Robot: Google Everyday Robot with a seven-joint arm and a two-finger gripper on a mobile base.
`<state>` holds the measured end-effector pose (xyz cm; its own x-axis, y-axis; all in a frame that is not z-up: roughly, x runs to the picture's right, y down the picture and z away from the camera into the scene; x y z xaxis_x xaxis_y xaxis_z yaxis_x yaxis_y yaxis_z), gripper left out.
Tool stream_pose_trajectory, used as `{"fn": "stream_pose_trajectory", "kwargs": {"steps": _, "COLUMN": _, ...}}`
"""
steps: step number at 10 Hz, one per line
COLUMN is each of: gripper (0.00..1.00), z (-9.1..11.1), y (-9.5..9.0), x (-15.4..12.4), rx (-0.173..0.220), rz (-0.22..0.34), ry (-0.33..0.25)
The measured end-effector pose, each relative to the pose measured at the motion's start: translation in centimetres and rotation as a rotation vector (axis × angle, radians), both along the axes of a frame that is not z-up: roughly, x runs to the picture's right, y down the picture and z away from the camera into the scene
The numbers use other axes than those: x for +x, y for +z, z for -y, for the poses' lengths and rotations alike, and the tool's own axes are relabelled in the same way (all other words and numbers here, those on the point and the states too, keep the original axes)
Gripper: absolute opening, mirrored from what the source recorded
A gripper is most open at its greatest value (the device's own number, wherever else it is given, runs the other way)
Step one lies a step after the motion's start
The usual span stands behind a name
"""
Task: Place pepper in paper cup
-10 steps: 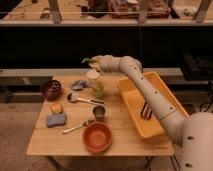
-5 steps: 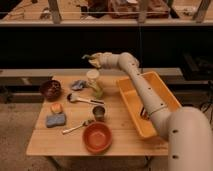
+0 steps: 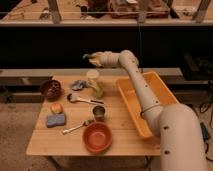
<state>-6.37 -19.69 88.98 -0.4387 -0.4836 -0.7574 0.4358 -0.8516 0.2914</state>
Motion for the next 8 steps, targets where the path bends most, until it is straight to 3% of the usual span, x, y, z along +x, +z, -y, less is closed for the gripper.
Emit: {"fn": "stream_pose_trajectory", "kwargs": {"steps": 8, "gripper": 0.00, "z": 0.00, "y": 0.92, "x": -0.65, "rx": 0.001, "rz": 0.005, "ry": -0.012}}
